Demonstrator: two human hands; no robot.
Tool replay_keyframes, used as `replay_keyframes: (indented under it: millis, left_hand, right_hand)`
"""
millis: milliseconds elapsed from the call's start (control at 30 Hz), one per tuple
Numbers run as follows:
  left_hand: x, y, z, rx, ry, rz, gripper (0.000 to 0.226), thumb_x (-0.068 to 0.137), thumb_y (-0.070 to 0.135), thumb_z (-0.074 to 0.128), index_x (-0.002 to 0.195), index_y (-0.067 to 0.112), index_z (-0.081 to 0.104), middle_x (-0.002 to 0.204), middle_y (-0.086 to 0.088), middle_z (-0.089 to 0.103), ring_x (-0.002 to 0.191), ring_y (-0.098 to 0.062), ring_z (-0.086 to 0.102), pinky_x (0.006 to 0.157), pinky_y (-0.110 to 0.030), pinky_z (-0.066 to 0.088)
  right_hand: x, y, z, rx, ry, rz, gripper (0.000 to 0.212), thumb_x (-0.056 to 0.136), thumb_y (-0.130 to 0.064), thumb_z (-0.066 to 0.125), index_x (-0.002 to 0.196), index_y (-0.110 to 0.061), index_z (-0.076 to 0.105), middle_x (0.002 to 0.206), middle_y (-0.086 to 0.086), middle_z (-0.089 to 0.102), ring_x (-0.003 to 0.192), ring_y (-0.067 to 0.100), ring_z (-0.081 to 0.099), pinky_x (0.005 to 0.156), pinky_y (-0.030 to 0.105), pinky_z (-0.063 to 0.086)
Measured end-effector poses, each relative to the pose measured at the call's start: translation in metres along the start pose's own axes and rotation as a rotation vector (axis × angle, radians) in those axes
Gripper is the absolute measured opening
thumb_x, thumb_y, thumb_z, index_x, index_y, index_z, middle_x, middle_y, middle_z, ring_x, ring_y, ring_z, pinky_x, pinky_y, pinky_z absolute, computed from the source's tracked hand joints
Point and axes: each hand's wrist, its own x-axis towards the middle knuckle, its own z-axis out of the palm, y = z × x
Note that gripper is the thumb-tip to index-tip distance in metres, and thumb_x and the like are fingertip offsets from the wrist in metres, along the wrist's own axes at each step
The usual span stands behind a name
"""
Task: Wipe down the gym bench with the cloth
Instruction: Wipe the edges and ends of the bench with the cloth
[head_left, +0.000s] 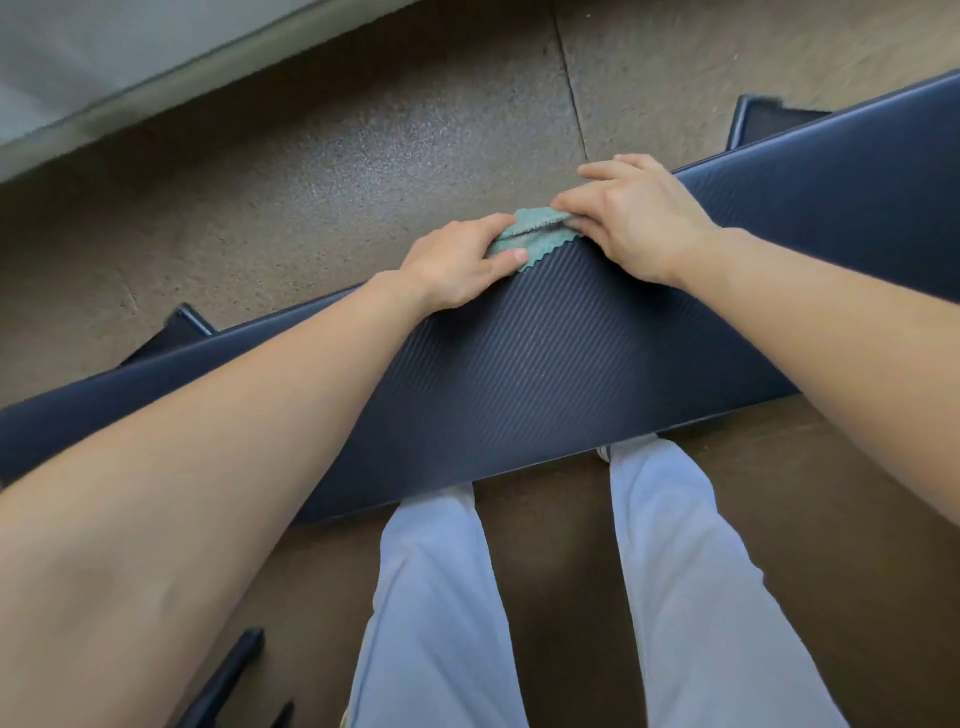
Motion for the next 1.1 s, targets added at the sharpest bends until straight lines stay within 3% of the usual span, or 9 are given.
replay_keyframes:
  millis: [267, 567, 667, 800, 867, 1000, 1100]
  left_hand:
    - [0.070, 0.126, 0.004, 0.001, 0.001, 0.057, 0.052, 0.104, 0.052, 0.047, 0.148, 0.026, 0.046, 0.142, -0.004, 0.061, 0.130, -0.030, 0.056, 0.097, -0.042, 0.045]
    - [0.135, 0.228, 0.011, 0.047, 0.025, 0.165, 0.045, 0.107, 0.043, 0.046, 0.143, 0.017, 0.046, 0.133, -0.008, 0.063, 0.121, -0.031, 0.058, 0.084, -0.037, 0.039]
    - [0.156, 0.260, 0.012, 0.083, 0.018, 0.206, 0.043, 0.106, 0.043, 0.046, 0.138, 0.015, 0.047, 0.127, -0.010, 0.063, 0.115, -0.034, 0.059, 0.081, -0.038, 0.039]
    - [0.185, 0.304, 0.010, 0.134, 0.014, 0.266, 0.039, 0.105, 0.041, 0.048, 0.131, 0.011, 0.050, 0.123, -0.013, 0.064, 0.111, -0.036, 0.060, 0.077, -0.037, 0.036]
    - [0.200, 0.328, 0.010, 0.161, 0.013, 0.303, 0.037, 0.106, 0.039, 0.049, 0.128, 0.009, 0.050, 0.122, -0.015, 0.065, 0.110, -0.037, 0.060, 0.076, -0.037, 0.035]
    - [0.227, 0.366, 0.014, 0.196, 0.009, 0.350, 0.034, 0.105, 0.037, 0.047, 0.125, 0.010, 0.049, 0.123, -0.014, 0.064, 0.113, -0.038, 0.059, 0.081, -0.039, 0.040]
    - [0.238, 0.386, 0.019, 0.304, -0.025, 0.417, 0.050, 0.106, 0.041, 0.045, 0.149, 0.016, 0.040, 0.147, -0.011, 0.051, 0.132, -0.035, 0.050, 0.102, -0.043, 0.042]
  right_hand:
    - [-0.061, 0.120, -0.044, -0.041, 0.078, 0.048, 0.033, 0.108, -0.026, 0.044, 0.129, -0.018, 0.068, 0.134, 0.002, 0.068, 0.138, 0.032, 0.048, 0.118, 0.046, 0.026]
    - [-0.118, 0.204, -0.063, -0.052, 0.298, 0.172, 0.032, 0.102, -0.022, 0.048, 0.120, -0.009, 0.071, 0.118, 0.013, 0.072, 0.117, 0.040, 0.061, 0.095, 0.054, 0.048]
    - [-0.134, 0.231, -0.067, -0.023, 0.397, 0.256, 0.036, 0.100, -0.024, 0.046, 0.116, -0.008, 0.074, 0.116, 0.014, 0.074, 0.113, 0.042, 0.063, 0.089, 0.054, 0.050]
    - [-0.157, 0.262, -0.075, 0.011, 0.416, 0.429, 0.032, 0.103, -0.024, 0.050, 0.123, -0.011, 0.071, 0.133, 0.011, 0.068, 0.121, 0.041, 0.057, 0.094, 0.053, 0.047]
    - [-0.169, 0.277, -0.077, 0.039, 0.411, 0.514, 0.031, 0.105, -0.024, 0.048, 0.125, -0.012, 0.069, 0.133, 0.009, 0.068, 0.120, 0.039, 0.055, 0.094, 0.052, 0.045]
    - [-0.188, 0.297, -0.077, 0.137, 0.342, 0.730, 0.030, 0.107, -0.026, 0.042, 0.118, -0.012, 0.067, 0.112, 0.015, 0.070, 0.105, 0.041, 0.057, 0.084, 0.047, 0.047]
    - [-0.206, 0.303, -0.070, 0.284, 0.335, 0.874, 0.028, 0.105, -0.027, 0.045, 0.112, -0.013, 0.069, 0.104, 0.019, 0.070, 0.098, 0.043, 0.061, 0.081, 0.046, 0.050]
